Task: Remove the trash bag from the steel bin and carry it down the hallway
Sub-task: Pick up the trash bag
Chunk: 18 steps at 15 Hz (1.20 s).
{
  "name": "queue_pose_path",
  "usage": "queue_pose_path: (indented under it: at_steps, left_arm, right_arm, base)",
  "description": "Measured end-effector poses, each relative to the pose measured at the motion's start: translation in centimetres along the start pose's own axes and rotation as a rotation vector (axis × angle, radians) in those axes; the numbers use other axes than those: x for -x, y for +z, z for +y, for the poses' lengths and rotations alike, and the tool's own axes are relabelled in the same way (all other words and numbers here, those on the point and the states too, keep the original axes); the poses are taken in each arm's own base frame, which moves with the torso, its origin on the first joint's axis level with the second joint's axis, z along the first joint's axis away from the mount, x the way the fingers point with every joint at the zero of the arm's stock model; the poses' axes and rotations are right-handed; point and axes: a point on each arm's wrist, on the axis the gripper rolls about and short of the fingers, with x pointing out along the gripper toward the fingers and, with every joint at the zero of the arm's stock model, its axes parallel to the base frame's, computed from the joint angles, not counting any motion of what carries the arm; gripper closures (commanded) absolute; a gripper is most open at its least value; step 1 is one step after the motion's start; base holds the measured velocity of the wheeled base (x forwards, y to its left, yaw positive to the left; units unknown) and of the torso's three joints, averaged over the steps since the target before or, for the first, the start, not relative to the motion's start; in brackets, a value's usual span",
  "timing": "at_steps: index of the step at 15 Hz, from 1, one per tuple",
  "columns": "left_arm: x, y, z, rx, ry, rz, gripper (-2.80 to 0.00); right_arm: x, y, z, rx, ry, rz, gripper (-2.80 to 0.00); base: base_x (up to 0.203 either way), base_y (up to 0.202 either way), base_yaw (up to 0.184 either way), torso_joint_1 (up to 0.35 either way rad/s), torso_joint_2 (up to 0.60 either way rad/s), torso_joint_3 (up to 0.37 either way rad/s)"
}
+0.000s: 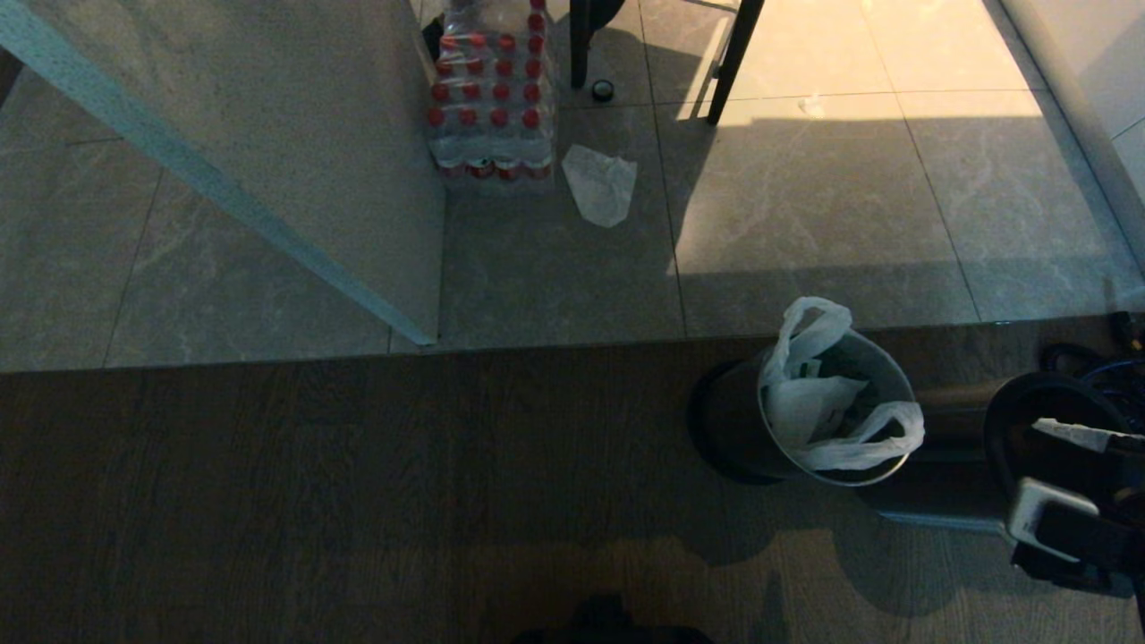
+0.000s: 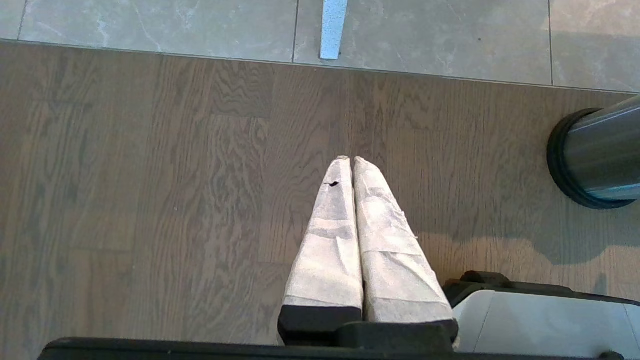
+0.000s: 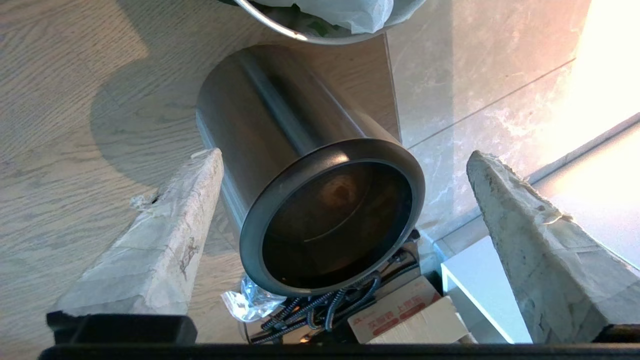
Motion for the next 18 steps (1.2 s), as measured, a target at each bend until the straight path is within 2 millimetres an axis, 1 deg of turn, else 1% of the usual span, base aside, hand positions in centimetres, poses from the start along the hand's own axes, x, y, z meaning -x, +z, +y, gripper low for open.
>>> queue_pose_path:
  at_steps: [18]
  left_arm:
    - [0.0,0.0,0.0,0.0,0.0,0.0,0.0]
  right_arm:
    - [0.0,0.0,0.0,0.0,0.0,0.0,-2.8]
  base:
    - [0.0,0.0,0.0,0.0,0.0,0.0]
